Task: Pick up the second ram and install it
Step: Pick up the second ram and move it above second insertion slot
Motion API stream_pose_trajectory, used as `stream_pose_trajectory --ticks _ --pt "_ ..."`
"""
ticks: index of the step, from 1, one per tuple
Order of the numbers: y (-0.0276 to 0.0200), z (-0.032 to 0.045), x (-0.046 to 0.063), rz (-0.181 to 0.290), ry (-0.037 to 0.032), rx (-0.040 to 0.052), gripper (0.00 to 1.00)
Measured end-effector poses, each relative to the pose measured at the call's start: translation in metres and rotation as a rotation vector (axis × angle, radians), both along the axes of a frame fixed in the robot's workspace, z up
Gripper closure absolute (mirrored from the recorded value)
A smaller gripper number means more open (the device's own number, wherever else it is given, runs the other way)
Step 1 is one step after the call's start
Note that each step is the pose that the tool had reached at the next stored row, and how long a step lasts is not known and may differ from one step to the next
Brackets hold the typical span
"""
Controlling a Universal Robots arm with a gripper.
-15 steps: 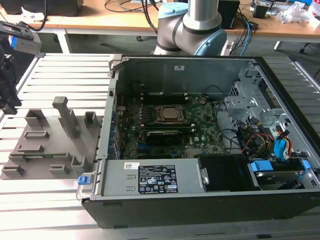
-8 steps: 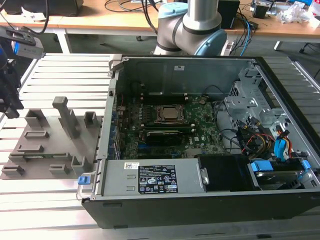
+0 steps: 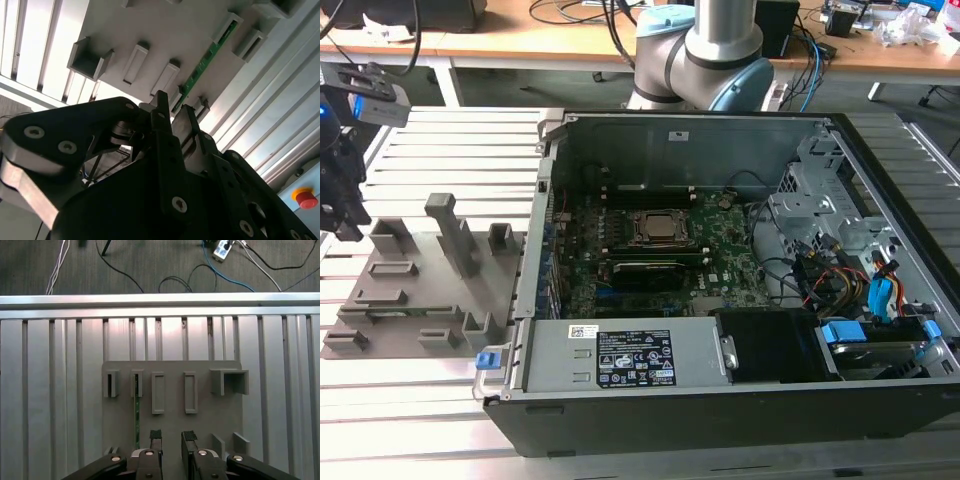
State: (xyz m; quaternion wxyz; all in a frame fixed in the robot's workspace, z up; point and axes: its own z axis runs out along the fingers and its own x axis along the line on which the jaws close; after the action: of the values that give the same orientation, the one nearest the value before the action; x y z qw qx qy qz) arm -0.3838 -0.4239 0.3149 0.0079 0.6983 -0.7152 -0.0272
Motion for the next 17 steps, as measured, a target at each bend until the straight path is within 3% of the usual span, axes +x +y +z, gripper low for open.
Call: stream_pose_trajectory --ticks 17 --pt "-0.0006 -0.0199 0.000 0.000 0.0000 -0.0001 0.70"
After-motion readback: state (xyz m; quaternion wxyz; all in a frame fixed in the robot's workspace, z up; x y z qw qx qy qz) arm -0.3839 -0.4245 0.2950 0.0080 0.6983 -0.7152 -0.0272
